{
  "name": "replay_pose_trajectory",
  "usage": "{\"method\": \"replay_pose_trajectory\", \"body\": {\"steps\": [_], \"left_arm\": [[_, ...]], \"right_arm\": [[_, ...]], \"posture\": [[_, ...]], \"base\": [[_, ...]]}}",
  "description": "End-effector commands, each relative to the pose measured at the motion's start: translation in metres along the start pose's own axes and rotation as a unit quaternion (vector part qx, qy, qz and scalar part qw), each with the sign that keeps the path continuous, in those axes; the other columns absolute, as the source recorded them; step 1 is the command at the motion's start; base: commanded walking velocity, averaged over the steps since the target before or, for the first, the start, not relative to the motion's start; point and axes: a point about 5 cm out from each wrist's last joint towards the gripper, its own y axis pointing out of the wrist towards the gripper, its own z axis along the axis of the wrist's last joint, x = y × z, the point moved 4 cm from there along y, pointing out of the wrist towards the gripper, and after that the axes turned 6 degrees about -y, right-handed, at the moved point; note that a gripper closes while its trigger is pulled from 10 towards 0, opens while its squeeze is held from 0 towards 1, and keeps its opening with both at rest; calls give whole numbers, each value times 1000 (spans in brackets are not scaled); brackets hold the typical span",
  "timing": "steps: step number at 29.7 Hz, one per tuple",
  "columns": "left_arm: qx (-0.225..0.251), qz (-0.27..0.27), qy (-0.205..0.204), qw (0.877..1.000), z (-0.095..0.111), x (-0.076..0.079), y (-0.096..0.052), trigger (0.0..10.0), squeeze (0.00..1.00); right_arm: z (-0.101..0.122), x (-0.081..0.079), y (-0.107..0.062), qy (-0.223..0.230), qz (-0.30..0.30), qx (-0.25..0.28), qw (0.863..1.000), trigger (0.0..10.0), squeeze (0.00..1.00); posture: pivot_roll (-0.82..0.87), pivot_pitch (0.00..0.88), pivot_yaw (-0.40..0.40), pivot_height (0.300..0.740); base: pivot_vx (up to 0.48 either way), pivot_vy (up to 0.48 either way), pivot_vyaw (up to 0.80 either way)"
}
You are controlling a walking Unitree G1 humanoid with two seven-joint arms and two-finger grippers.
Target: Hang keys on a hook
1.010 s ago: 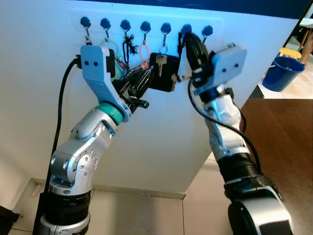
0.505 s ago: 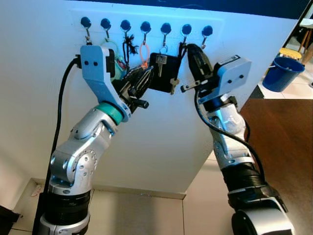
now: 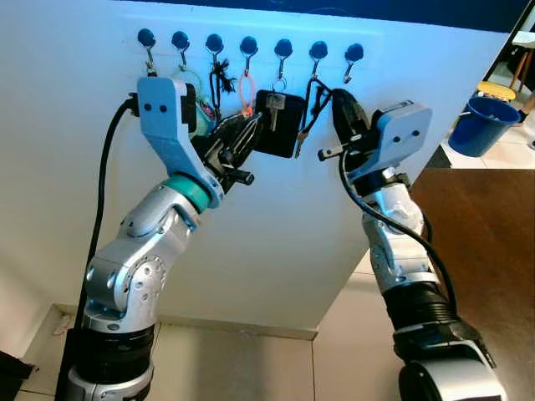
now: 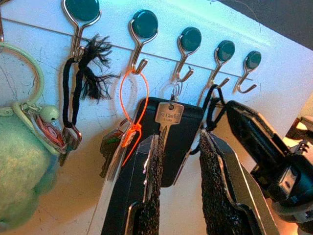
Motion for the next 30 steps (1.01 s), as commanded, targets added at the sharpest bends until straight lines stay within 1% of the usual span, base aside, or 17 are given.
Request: {"method": "replay_pose_trajectory", "body": {"steps": [1, 2, 3, 9, 11, 12, 18, 19, 20, 21, 23, 24, 25, 26, 27, 29, 30], "left_arm": [[-6, -4, 1, 1000, -1, 1, 1, 10000, 0], [-6, -4, 0, 1000, -1, 1, 1, 10000, 0], [-6, -4, 0, 1000, -1, 1, 1, 10000, 0], [-6, -2, 0, 1000, -2, 1, 1, 10000, 0], [-6, -2, 0, 1000, -2, 1, 0, 10000, 0], [-6, -1, 0, 1000, -2, 0, 0, 10000, 0], [-6, 0, -1, 1000, -3, 0, 0, 10000, 0], [-8, 0, 0, 1000, -3, 0, -1, 10000, 0], [-10, 1, 1, 1000, -4, -1, -1, 10000, 0], [-10, 1, 1, 1000, -4, -1, -1, 10000, 0], [-23, 5, 18, 1000, -10, -5, -8, 10000, 0], [-29, 6, 26, 999, -12, -7, -10, 10000, 0], [-29, 6, 26, 999, -12, -7, -10, 10000, 0], [-45, 19, 64, 997, -17, -16, -22, 10000, 0], [-45, 19, 64, 997, -17, -16, -22, 10000, 0], [-58, 37, 106, 992, -20, -27, -32, 10000, 0], [-58, 37, 106, 992, -20, -27, -32, 10000, 0]], "right_arm": [[0, -7, 3, -4, 17, -4, 1000, 10000, 0], [-1, -15, 4, -15, 39, -8, 999, 10000, 0], [-1, -15, 4, -15, 39, -8, 999, 10000, 0], [-3, -26, 3, -27, 74, -12, 997, 10000, 0], [-2, -28, 3, -24, 80, -10, 996, 10000, 0], [-1, -29, 3, -23, 81, -6, 996, 10000, 1000], [3, -25, 2, -10, 62, 6, 998, 10000, 1000], [4, -23, 0, 3, 54, 10, 998, 10000, 0], [5, -22, -3, 19, 48, 13, 999, 10000, 0], [5, -22, -3, 19, 48, 13, 999, 10000, 0], [2, -23, -17, 101, 41, 3, 994, 10000, 0], [1, -23, -22, 127, 39, -1, 991, 10000, 0], [1, -23, -22, 127, 39, -1, 991, 10000, 0], [-10, -20, -42, 158, 24, -28, 987, 10000, 0], [-10, -20, -42, 158, 24, -28, 987, 10000, 0], [-20, -16, -61, 156, 10, -57, 986, 10000, 0], [-20, -16, -61, 156, 10, -57, 986, 10000, 0]], "posture": [[105, 122, 82, 740], [106, 123, 80, 740], [106, 123, 80, 740], [106, 126, 79, 740], [106, 126, 79, 740], [106, 126, 79, 740], [102, 127, 76, 740], [102, 128, 75, 740], [102, 128, 75, 740], [102, 128, 75, 740], [96, 129, 76, 740], [95, 131, 74, 740], [95, 131, 74, 740], [91, 135, 70, 740], [91, 135, 70, 740], [88, 136, 71, 740], [88, 136, 71, 740]], "base": [[0, 0, 0], [0, 0, 0], [0, 0, 0], [0, 0, 0], [0, 0, 0], [0, 0, 0], [0, 0, 0], [0, 0, 0], [0, 0, 0], [0, 0, 0], [0, 0, 0], [0, 0, 0], [0, 0, 0], [0, 0, 0], [0, 0, 0], [0, 0, 0], [0, 0, 0]]}}
